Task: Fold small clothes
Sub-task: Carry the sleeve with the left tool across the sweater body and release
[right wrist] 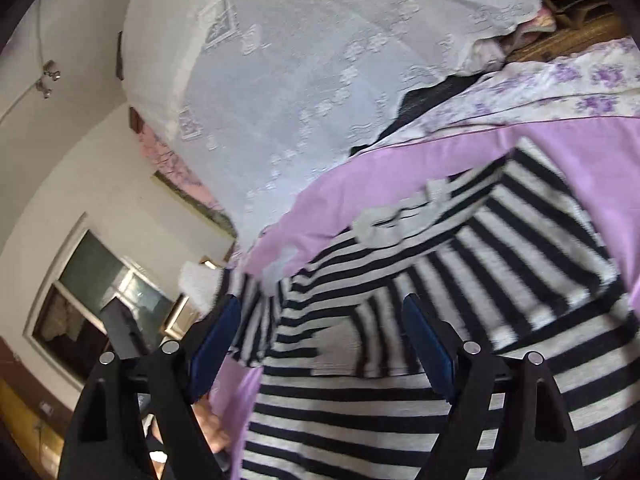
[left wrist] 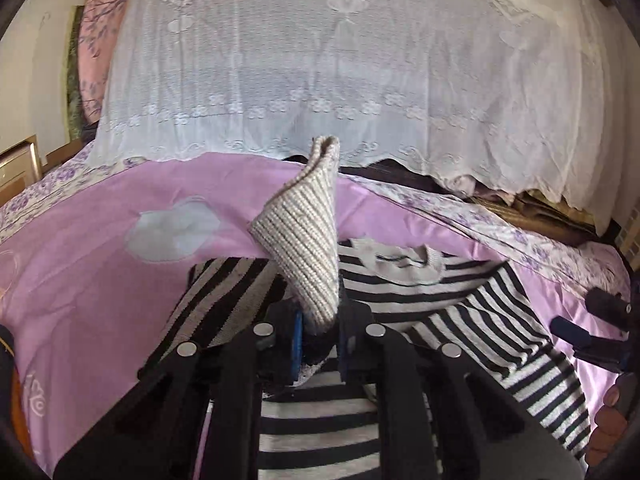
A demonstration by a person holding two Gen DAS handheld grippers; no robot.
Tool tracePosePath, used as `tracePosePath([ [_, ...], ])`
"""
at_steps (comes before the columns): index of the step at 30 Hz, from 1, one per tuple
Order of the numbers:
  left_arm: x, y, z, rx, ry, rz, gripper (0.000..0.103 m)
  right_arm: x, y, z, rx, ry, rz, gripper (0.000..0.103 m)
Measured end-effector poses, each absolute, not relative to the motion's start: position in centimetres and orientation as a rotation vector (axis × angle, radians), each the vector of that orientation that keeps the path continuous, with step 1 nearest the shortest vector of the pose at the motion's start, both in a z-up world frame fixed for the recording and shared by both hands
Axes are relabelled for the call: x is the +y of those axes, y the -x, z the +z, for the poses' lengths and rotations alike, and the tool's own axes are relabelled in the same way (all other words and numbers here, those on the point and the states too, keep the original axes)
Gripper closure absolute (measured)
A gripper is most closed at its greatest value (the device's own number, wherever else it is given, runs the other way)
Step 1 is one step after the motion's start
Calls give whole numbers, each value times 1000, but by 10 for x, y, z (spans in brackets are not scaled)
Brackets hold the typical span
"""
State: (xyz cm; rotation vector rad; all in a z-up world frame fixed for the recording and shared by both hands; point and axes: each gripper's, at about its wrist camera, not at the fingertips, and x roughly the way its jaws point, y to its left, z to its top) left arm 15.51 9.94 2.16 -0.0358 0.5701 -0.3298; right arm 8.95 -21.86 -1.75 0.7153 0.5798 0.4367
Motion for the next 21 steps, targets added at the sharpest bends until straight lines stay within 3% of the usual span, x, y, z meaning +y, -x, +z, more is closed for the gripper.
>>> tracePosePath([
  [11,6,-109,3,608,-93,-511,92,-192,-93,-15,640,-761,551,19],
  [21,-18,-114,-29,733,-60,-566,92,-218,-115,-67,774,-1022,538,22],
])
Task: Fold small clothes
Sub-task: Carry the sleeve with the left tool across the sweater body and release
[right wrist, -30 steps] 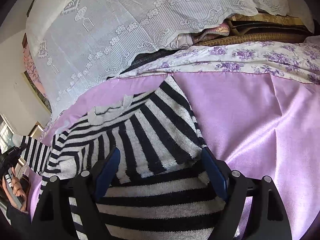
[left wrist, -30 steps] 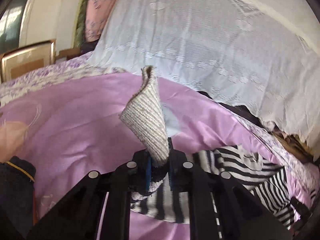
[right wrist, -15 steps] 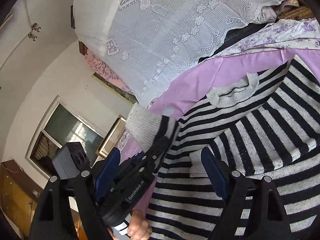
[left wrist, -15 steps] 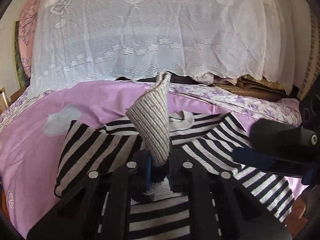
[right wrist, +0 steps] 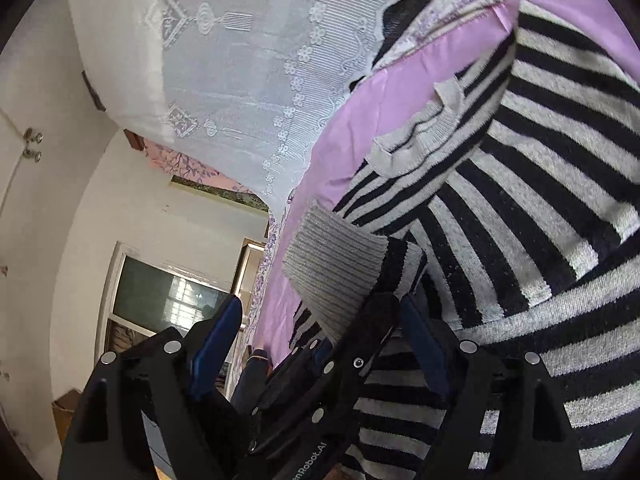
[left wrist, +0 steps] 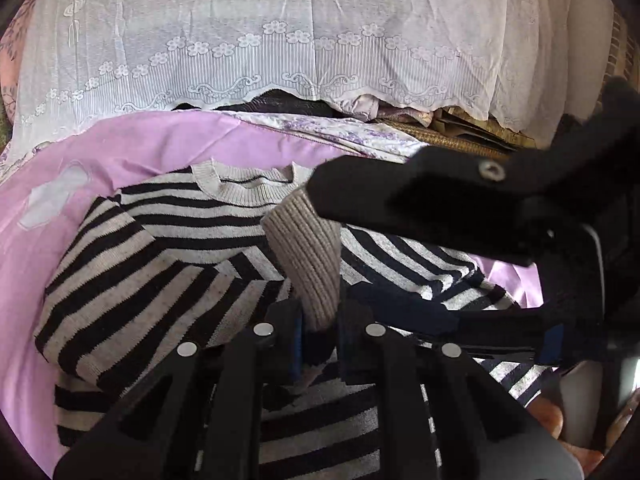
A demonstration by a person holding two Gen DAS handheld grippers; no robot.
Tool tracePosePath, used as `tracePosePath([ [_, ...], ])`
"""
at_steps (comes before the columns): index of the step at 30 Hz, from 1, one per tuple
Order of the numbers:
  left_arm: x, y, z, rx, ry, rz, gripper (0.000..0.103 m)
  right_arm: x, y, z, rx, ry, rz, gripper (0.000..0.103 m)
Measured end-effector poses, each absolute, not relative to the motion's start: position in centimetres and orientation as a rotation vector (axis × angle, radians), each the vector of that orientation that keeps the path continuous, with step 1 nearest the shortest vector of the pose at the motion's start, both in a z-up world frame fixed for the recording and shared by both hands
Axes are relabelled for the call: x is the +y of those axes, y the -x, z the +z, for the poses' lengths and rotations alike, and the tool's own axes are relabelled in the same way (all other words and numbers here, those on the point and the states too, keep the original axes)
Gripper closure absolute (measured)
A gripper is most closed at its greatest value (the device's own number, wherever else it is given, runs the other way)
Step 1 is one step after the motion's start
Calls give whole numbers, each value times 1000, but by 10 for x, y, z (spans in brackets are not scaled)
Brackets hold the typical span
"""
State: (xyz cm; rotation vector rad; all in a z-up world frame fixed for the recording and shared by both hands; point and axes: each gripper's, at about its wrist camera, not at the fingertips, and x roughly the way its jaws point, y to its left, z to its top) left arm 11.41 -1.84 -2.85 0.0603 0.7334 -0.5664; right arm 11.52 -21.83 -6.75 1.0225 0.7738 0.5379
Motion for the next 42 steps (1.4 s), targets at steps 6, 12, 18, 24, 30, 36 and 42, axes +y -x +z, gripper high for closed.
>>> tracePosePath([
  [6,-29,-106,-43,770,-139,-558,50,-222,-121,-91,864,-1016,432,26],
  [12,-6,-94,-37,748,-179,-503,27,-236,-123,-113,916,-1094,425,50],
  [18,20,-90,-32,724,-181,-444,19,-232,-123,-121,956,-1096,440,83],
  [24,15,-90,-37,736,-236,-454,18,-239,-114,-131,993,-1237,509,67],
  [30,-7,-61,-41,661,-403,-499,13,-253,-96,-129,984,-1306,521,63],
  [36,-9,-39,-46,636,-493,-510,12,-242,-77,-131,1017,-1262,508,58],
  [42,38,-43,-27,595,-432,-409,7,-219,-82,-114,989,-997,502,97],
])
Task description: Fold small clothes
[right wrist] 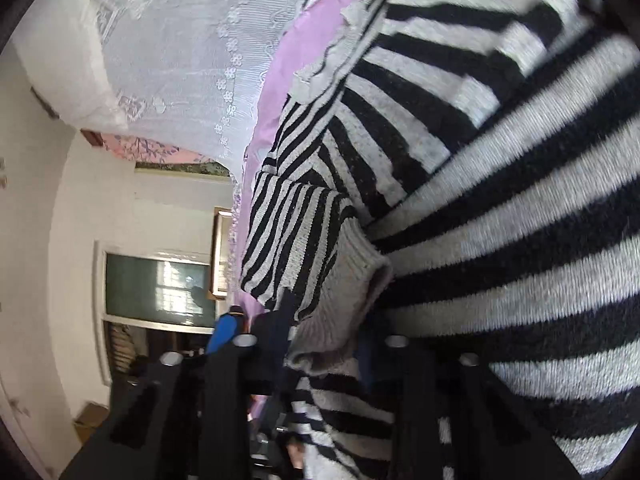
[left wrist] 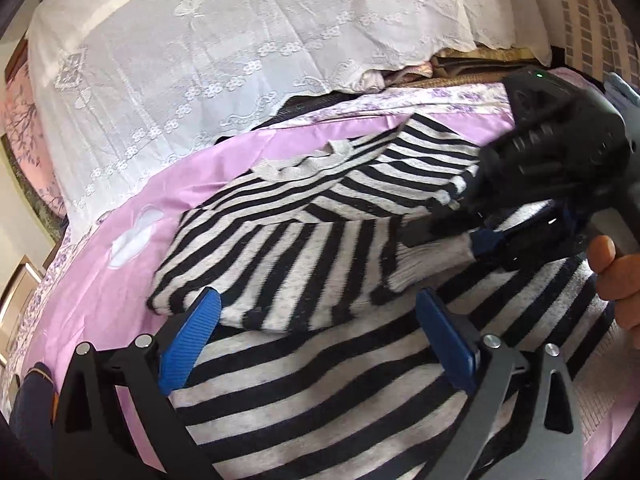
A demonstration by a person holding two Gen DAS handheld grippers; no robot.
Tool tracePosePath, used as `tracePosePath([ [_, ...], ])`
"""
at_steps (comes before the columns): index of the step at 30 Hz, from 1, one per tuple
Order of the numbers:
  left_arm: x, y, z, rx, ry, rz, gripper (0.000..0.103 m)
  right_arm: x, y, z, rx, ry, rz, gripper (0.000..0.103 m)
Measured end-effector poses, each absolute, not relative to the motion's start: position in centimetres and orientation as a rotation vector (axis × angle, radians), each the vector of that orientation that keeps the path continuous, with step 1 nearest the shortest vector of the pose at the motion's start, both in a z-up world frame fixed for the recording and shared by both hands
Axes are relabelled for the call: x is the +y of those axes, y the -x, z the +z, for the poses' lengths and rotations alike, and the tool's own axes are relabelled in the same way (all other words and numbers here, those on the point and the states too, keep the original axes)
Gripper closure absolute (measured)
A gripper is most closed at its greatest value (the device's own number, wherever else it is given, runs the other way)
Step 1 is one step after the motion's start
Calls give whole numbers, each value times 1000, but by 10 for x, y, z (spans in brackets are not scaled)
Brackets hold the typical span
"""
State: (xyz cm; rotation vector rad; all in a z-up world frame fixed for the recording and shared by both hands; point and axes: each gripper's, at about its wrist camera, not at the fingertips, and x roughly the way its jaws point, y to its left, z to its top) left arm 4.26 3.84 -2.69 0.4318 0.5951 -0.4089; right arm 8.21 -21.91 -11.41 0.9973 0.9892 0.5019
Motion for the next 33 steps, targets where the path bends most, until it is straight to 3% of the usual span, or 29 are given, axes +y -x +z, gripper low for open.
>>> tracePosePath([
  [9,102,-121,-42,747,-388,-33,6,-268,-105,-19,677,-572,329,97],
  [18,85,-135,-60,746,-509,137,4,-305,-150,-63,728,-592,300,97],
  [24,100,-133,-52,739,-408,209,4,-282,-153,-34,636,-451,362,97],
  [26,98,-133,-56,778,-412,170,4,-286,-164,-48,711,-443,299,97],
  [30,95,-114,-41,721,-388,84,4,-311,-176,-92,846,-531,225,93],
  [33,96,-101,-19,641,-313,25,4,-323,-163,-72,779,-569,183,79],
])
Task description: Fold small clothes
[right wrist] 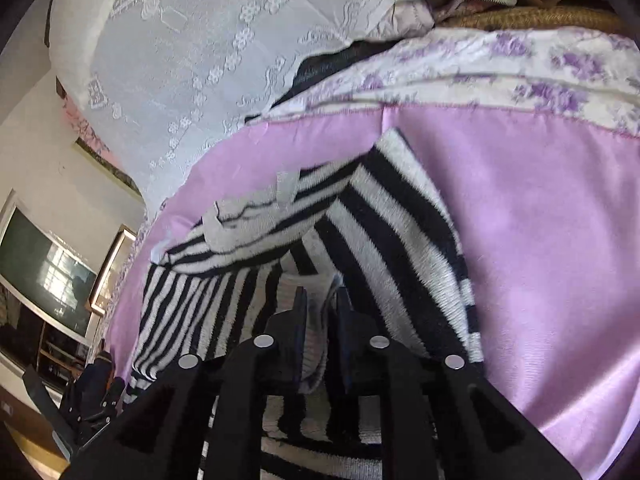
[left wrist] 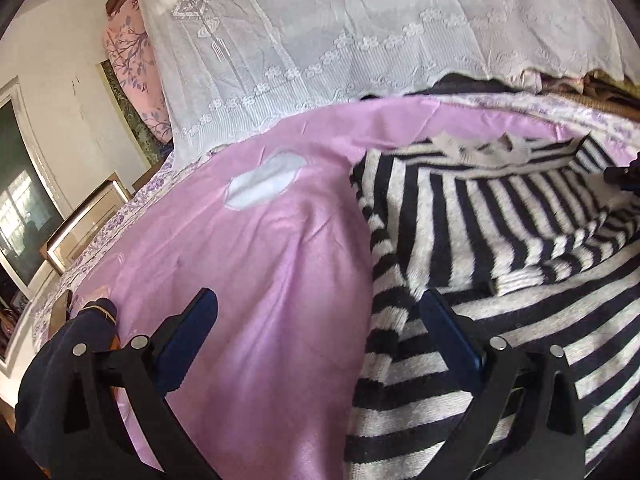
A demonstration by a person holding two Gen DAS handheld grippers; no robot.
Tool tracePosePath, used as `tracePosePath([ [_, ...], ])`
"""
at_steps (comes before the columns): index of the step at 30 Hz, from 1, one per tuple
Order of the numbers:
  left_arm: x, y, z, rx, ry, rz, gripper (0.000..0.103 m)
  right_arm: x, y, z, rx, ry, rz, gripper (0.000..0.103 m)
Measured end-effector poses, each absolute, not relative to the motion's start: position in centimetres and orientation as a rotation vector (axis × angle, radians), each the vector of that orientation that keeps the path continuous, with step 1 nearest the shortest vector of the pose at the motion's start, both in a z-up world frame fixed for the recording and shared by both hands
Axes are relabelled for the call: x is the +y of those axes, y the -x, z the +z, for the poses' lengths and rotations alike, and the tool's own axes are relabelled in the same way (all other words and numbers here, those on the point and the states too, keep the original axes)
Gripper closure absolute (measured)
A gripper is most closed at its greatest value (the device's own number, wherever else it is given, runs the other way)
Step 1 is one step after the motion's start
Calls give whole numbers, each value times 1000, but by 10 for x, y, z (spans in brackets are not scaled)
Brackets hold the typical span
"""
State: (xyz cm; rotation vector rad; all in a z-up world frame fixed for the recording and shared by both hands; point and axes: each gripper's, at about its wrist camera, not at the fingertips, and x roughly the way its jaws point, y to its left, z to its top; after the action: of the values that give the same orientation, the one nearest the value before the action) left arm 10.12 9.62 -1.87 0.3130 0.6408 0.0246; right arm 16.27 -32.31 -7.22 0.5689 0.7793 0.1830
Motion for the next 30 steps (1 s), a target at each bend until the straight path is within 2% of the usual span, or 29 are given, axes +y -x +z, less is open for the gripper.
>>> tracePosePath([
  [4,79,-115,0,640,-261,-72,4,-320,-147,-44,660,-582,221,79],
  [8,40,-151,-12,692,-265,-131,4,-279,-154,-49,711,-538,388,79],
  [11,26,-180,-43,794,-285,-118,4,-266,-166,-73,795,-484,365,79],
  [12,26,-190,-57,834,-304,-76,4,-270,-171,-84,833,-488,330,84],
  [13,30,-201,-71,889,-294,-65,4,-277,-176,-95,859,-514,323,97],
  [14,41,-209,-75,938,-210,-104,4,-285,-178,-103,866,-556,326,103],
  [17,71,-221,-76,990,-26,-91,4,-301,-175,-106,852,-650,327,103],
  [20,89,-210,-67,936,54,-97,4,-291,-160,-91,795,-567,285,93],
  [23,91,-191,-49,838,25,-127,4,-280,-151,-77,742,-521,328,74],
  [24,87,-188,-47,830,-10,-136,4,-276,-150,-74,737,-500,331,71],
  [27,65,-192,-68,908,-190,-108,4,-268,-154,-83,794,-430,307,71],
  [28,60,-197,-76,941,-226,-92,4,-268,-159,-91,830,-425,294,73],
  [30,61,-197,-71,932,-224,-85,4,-273,-159,-95,822,-456,312,74],
])
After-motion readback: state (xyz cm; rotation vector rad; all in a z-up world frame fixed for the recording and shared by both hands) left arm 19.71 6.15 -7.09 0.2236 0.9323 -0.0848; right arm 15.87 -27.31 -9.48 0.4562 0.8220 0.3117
